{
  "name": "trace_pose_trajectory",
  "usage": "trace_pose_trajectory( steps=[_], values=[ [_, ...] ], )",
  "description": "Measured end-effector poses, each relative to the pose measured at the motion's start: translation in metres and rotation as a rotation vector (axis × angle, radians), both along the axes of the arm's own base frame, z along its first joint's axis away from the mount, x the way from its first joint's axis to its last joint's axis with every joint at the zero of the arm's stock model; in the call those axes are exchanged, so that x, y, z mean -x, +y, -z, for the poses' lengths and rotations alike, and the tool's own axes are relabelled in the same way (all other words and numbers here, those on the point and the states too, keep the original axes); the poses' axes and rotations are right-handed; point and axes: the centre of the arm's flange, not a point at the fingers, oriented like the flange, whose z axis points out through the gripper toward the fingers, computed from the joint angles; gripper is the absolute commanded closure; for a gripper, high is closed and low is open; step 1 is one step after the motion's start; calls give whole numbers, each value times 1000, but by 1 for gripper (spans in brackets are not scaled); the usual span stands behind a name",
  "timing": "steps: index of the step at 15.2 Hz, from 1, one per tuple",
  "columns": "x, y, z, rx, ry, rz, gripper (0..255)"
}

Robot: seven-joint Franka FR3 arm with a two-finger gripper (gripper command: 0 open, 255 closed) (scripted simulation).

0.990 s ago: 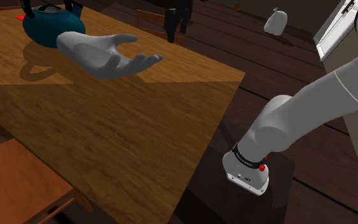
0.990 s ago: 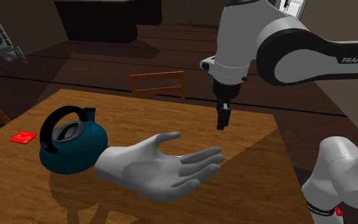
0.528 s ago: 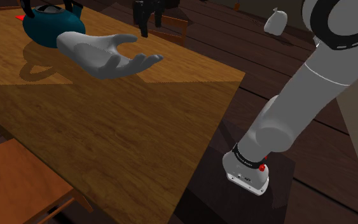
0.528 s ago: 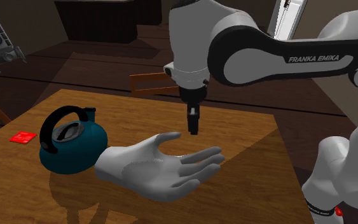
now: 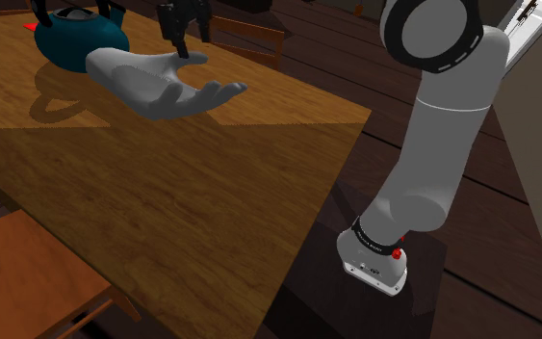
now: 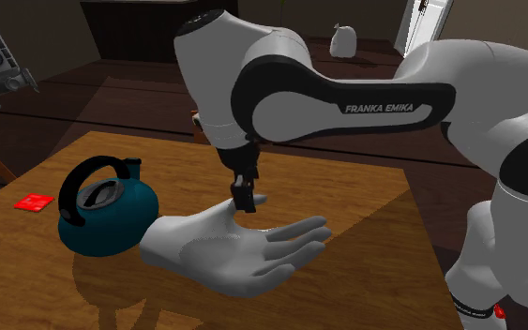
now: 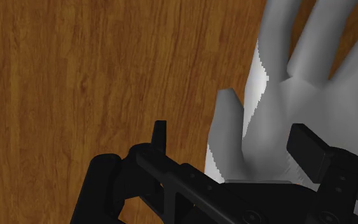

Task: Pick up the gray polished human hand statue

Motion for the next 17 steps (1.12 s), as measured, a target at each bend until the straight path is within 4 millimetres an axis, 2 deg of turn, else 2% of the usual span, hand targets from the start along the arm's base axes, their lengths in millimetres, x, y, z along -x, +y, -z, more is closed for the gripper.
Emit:
trace_pose_trajectory(
  steps=[6,7,17],
  values=[
    [-2,1,26,1,1,0,0],
    [-2,1,27,1,1,0,255],
    [-1,0,26,1,-2,2,255]
  ],
)
